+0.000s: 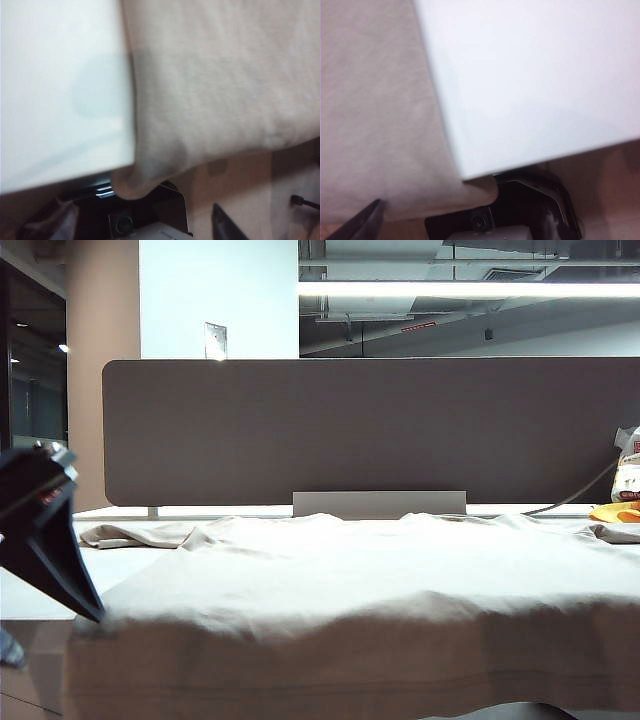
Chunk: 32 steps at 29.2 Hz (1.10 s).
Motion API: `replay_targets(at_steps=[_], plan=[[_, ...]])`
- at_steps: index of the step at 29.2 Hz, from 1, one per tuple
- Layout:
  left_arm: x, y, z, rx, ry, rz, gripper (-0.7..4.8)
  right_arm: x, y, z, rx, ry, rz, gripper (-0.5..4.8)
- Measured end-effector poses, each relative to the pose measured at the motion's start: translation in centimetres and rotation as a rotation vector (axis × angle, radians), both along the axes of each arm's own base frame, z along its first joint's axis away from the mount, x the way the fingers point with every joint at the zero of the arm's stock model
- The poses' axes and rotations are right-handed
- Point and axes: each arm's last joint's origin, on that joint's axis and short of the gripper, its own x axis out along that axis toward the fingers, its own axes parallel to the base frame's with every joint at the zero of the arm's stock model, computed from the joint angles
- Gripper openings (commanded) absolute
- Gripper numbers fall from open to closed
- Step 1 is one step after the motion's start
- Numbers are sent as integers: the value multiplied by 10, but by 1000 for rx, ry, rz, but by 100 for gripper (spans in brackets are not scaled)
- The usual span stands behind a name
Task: Fold the bottom side of the T-shirt horizontally towards the center, about one-third of the way, then fold the sleeve back towards the center, creating a straight line along the edge of the T-shirt, and finally fold the bottom of the T-shirt up towards the top, creating a neat rectangle.
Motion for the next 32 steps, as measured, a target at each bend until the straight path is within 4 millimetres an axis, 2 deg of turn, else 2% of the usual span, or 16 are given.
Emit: replay_targets(at_steps=[6, 13, 16, 18, 21, 22, 24, 26, 27, 29, 30, 32], plan=[[9, -3, -11, -22, 22, -9, 350, 5, 0, -9, 74, 17, 23, 400], [23, -8, -13, -52, 41, -31, 350, 11, 1, -17, 152, 16, 51, 400], [25, -9, -11, -59, 38, -36, 326, 11, 1, -18, 162, 16, 55, 392], [26, -9, -11, -59, 40, -36, 275, 11, 1, -18, 163, 16, 55, 353], [27, -9, -10, -60, 43, -35, 187, 12, 2, -18, 177, 5, 65, 244], [27, -9, -10, -60, 43, -36, 168, 12, 2, -17, 182, 2, 69, 226], [27, -9, -10, -60, 43, -35, 145, 13, 3, -17, 201, -10, 81, 201], [27, -10, -9, -67, 41, -43, 137, 13, 3, -16, 209, -14, 86, 200], [27, -10, -9, -70, 41, -45, 111, 13, 3, -17, 213, -14, 86, 192], [27, -10, -9, -73, 41, -48, 72, 13, 3, -17, 219, -15, 86, 126], [27, -10, -9, -76, 40, -49, 48, 13, 3, -17, 223, -16, 87, 72], [27, -10, -8, -88, 36, -57, 18, 14, 4, -16, 246, -31, 102, 20]])
